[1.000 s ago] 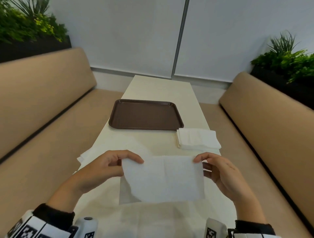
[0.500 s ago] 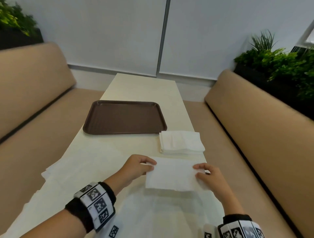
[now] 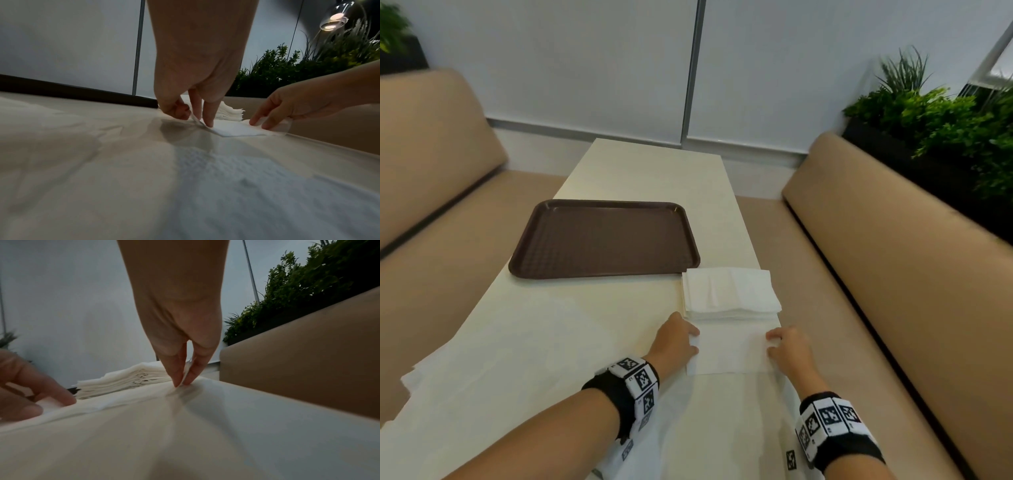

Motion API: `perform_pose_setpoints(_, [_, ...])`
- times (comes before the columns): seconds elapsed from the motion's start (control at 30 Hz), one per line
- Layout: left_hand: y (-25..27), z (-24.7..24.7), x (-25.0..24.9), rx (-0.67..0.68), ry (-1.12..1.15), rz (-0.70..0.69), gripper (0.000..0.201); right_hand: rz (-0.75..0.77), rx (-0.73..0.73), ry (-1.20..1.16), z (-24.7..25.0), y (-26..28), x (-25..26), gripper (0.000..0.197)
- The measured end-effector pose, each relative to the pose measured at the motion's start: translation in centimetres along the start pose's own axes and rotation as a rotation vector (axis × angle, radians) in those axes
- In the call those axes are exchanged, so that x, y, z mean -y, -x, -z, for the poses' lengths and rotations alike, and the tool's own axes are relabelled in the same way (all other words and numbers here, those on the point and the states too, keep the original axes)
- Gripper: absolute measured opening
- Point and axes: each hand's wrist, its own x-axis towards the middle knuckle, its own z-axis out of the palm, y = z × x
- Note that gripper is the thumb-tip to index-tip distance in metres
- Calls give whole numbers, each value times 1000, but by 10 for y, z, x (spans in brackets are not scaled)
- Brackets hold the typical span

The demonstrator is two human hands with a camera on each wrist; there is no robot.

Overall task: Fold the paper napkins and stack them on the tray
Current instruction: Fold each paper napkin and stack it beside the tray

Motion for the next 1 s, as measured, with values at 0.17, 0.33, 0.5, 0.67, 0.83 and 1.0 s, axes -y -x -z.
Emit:
perform_pose_setpoints(0.17, [19, 22, -4, 32, 24, -36, 36, -39, -16, 126, 10, 20, 16, 37])
perform_pose_setpoints(0.33, [91, 94, 19, 50, 341, -81, 12, 115, -2, 51, 26, 72, 64, 43])
perform_pose_setpoints(0.5, [195, 142, 81, -171, 431, 27, 23, 478, 374, -98, 1, 145, 126, 36])
perform_pose_setpoints(0.67, [279, 156, 134, -346, 515, 189, 25, 596, 618, 79, -51, 198, 164, 51])
perform_pose_setpoints(0.83, [328, 160, 159, -503, 590, 284, 22, 674, 603, 294, -89, 230, 184, 86])
perform_pose_setpoints(1.0, [342, 162, 175, -560, 639, 308, 21, 743, 534, 393, -104, 246, 189, 87])
